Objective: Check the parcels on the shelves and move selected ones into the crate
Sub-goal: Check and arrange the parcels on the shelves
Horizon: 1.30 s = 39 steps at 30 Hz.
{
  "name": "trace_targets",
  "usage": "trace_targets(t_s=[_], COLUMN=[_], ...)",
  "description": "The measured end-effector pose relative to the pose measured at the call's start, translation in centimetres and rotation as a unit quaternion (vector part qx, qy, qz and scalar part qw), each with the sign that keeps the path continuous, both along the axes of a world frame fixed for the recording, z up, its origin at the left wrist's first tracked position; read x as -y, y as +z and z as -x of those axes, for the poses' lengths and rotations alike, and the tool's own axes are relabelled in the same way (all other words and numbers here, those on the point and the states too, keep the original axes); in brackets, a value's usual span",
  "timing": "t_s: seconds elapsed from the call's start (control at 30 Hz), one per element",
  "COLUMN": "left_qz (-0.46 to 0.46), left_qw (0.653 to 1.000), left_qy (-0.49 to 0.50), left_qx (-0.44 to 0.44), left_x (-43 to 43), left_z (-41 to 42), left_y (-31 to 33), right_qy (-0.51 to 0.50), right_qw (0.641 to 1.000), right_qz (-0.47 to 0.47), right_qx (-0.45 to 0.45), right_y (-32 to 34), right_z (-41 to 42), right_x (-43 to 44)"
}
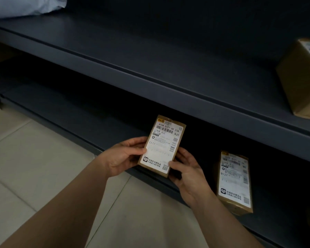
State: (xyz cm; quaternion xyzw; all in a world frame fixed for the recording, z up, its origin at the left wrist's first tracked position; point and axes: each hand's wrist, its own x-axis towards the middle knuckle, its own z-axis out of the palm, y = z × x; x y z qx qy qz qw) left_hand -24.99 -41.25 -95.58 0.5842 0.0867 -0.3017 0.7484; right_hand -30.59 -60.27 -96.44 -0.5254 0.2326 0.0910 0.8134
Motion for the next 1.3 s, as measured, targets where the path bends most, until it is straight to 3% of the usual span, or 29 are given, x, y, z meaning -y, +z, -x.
trace_targets(t_s=[0.33, 0.53, 0.73, 0.8, 0.9, 0.93, 1.0, 1.07, 1.17, 1.3], left_qz=[-0.132, -0.161, -0.218, -0.27, -0.377, -0.37, -0.314, -0.282, -0.226, -0.153], left_qw=[0.986, 0.976, 0.953, 0.927, 0.848, 0.838, 0.855, 0.894, 0.956, 0.979], left_qy=[0.097, 0.138, 0.154, 0.163, 0.152, 0.15, 0.121, 0.037, -0.093, -0.132], left_qx=[0.034, 0.058, 0.144, 0.205, 0.339, 0.372, 0.394, 0.346, 0.162, 0.033], left_x=[1.9, 2.7, 3.8, 4.4, 6.9, 8.1, 10.8, 13.2, 15.7, 17.8], left_z=[-0.4, -0.6, -0.4, -0.6, -0.5, -0.2, 0.5, 1.4, 2.7, 4.1], left_y=[-1.6, -1.8, -1.0, -0.5, 0.2, 0.5, 1.0, 0.9, -1.1, -2.5], right_qy=[0.025, 0.053, 0.059, 0.027, -0.059, -0.101, -0.19, -0.236, -0.211, -0.159], right_qw=[0.998, 0.991, 0.979, 0.967, 0.932, 0.922, 0.919, 0.915, 0.92, 0.954], right_qz=[0.042, 0.114, 0.193, 0.254, 0.355, 0.373, 0.345, 0.309, 0.277, 0.175], right_qx=[-0.05, -0.046, -0.015, 0.011, 0.03, 0.02, -0.034, -0.104, -0.177, -0.186], right_y=[-0.1, -0.5, 2.1, 2.8, 3.9, 4.1, 4.6, 4.6, 3.3, 1.8], right_z=[-0.4, -0.8, -0.5, -0.6, -0.1, 0.1, 0.8, 2.0, 3.9, 6.2], right_x=[-2.0, -2.7, -1.3, 0.3, 3.8, 5.4, 8.8, 11.8, 14.1, 14.7])
